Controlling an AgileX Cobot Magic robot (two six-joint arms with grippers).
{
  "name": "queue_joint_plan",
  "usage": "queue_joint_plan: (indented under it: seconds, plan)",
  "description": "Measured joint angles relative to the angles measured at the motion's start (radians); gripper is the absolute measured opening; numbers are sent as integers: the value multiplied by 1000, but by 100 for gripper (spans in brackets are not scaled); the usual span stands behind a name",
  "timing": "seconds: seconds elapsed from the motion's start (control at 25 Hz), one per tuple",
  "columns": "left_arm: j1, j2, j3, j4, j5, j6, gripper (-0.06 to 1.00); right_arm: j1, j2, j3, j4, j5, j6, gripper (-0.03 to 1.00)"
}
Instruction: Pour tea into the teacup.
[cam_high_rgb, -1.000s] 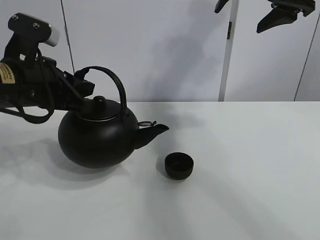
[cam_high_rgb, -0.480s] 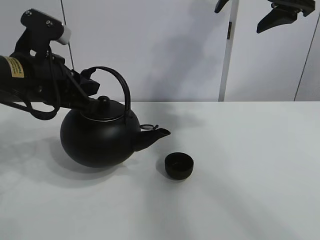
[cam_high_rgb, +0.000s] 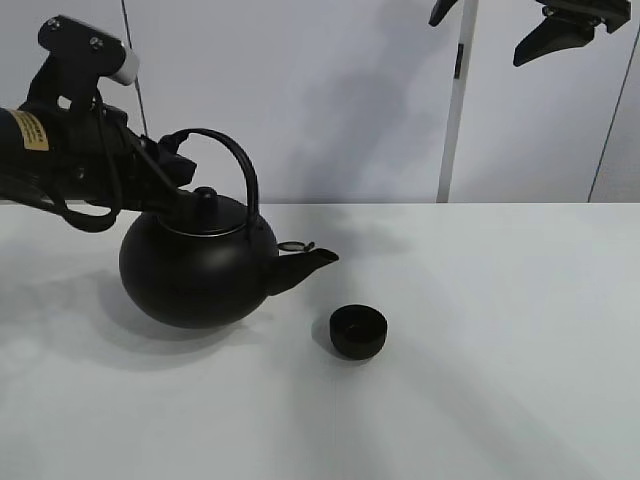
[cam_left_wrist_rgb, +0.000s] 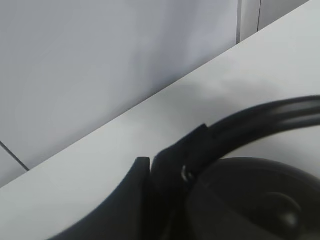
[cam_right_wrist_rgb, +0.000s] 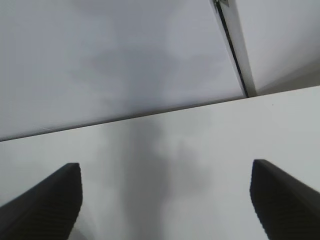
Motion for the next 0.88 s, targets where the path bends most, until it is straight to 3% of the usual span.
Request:
queue_joint_plan:
  seconds: [0.88]
  plan:
    - [-16,90,-87,4,20,19,10,0,0,0,1,0,1,63]
